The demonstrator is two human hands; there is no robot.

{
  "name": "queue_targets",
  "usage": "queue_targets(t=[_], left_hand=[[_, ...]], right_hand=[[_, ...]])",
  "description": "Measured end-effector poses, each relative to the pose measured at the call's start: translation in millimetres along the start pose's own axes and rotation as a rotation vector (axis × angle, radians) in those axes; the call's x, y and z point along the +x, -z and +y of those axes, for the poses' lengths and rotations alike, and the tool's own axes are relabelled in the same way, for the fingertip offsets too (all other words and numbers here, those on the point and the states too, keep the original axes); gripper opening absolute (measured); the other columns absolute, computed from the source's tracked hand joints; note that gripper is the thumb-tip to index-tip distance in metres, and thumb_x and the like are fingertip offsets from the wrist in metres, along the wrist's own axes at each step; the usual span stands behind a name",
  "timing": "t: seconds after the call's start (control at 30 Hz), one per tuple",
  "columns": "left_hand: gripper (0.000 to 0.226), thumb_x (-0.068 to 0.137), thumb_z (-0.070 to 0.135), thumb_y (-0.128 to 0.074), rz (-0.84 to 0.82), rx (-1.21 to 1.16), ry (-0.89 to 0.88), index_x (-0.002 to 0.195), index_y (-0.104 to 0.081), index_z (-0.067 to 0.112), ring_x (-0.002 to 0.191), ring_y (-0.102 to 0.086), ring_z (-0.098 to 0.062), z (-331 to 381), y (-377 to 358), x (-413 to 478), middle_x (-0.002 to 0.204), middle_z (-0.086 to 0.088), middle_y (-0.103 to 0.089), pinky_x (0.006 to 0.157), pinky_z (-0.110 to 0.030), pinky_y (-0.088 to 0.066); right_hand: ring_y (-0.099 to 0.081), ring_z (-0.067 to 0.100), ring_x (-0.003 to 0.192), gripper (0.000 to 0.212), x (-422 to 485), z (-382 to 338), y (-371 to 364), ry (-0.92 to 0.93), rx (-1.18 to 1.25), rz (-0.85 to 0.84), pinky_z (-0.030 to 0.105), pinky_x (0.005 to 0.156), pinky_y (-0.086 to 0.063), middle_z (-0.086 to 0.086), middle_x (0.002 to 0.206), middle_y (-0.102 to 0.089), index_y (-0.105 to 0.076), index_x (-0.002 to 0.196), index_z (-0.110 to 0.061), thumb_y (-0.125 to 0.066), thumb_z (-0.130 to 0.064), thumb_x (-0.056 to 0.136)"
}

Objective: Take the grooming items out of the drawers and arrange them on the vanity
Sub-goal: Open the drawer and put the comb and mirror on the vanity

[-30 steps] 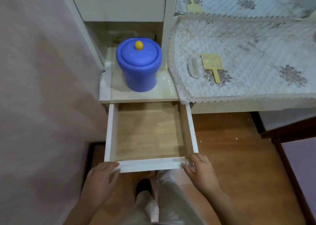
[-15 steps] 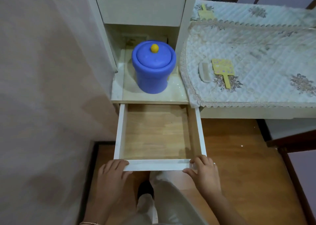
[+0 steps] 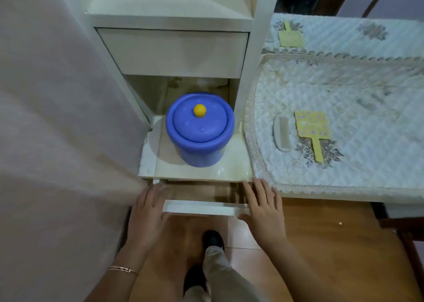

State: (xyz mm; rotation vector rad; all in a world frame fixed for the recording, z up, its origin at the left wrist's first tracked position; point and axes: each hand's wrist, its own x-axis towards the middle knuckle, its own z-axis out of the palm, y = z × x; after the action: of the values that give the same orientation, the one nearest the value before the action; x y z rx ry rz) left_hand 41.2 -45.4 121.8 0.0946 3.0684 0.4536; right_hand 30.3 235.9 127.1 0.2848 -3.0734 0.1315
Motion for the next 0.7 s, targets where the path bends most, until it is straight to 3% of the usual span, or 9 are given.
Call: queue_targets(t=[0.13, 0.23, 0.37, 0.47, 0.6, 0.7], left_hand=[[0.069, 0.055, 0.003, -0.082, 0.047, -0.023, 0.016, 0.117, -0.052, 0.008, 0.12, -0.038, -0.03, 2, -2, 29, 0.13, -0.018, -0.051, 0.095, -0.05, -0.045], [0.075, 0.053, 0.003, -0.083, 0.054, -0.05, 0.03, 0.117, -0.047, 0.013, 0.113, -0.041, -0.03, 0, -3, 42, 0.122, -0.014, -0.053, 0.092, -0.049, -0.046], [0.067, 0.05, 0.01, -0.086, 0.104, -0.014, 0.079, 0.107, -0.051, 0.016, 0.103, -0.039, -0.028, 4, 2, 57, 0.11, -0.011, -0.056, 0.082, -0.048, -0.047], [0.063, 0.047, 0.015, -0.088, 0.123, 0.039, 0.112, 0.099, -0.053, 0.016, 0.098, -0.035, -0.026, 7, 4, 65, 0.102, -0.011, -0.06, 0.074, -0.049, -0.048], [0.062, 0.053, 0.014, -0.085, 0.118, 0.059, 0.088, 0.104, -0.052, 0.014, 0.099, -0.036, -0.027, 5, 4, 62, 0.106, -0.013, -0.059, 0.083, -0.045, -0.044], [0.055, 0.063, 0.009, -0.077, 0.083, -0.014, 0.081, 0.112, -0.053, 0.01, 0.109, -0.039, -0.031, 10, 6, 54, 0.116, -0.016, -0.056, 0.092, -0.048, -0.041]], right_hand=[[-0.031, 0.025, 0.127, 0.101, 27, 6, -7, 0.013, -0.012, 0.021, 0.047, 0.103, -0.021, 0.01, 0.13, -0.058, -0.038, 0.131, -0.018, -0.088, -0.038, 0.045], [-0.036, 0.024, 0.12, 0.091, 37, 10, -10, 0.01, 0.012, 0.049, 0.046, 0.099, -0.024, 0.006, 0.123, -0.061, -0.044, 0.123, -0.019, -0.089, -0.037, 0.046], [-0.039, 0.024, 0.112, 0.074, 48, 9, -14, -0.007, 0.022, 0.1, 0.043, 0.09, -0.027, 0.0, 0.117, -0.043, -0.05, 0.109, -0.019, -0.089, -0.029, 0.047], [-0.039, 0.024, 0.107, 0.062, 55, 9, -18, -0.02, 0.004, 0.147, 0.041, 0.085, -0.027, 0.0, 0.113, -0.041, -0.053, 0.103, -0.018, -0.087, -0.022, 0.051], [-0.039, 0.026, 0.109, 0.056, 55, 5, -16, -0.064, -0.012, 0.099, 0.044, 0.088, -0.029, 0.005, 0.113, -0.053, -0.054, 0.104, -0.017, -0.084, -0.023, 0.056], [-0.035, 0.025, 0.114, 0.059, 52, 0, -3, -0.088, 0.045, 0.004, 0.051, 0.094, -0.04, 0.009, 0.116, -0.06, -0.05, 0.112, -0.018, -0.08, -0.022, 0.061]])
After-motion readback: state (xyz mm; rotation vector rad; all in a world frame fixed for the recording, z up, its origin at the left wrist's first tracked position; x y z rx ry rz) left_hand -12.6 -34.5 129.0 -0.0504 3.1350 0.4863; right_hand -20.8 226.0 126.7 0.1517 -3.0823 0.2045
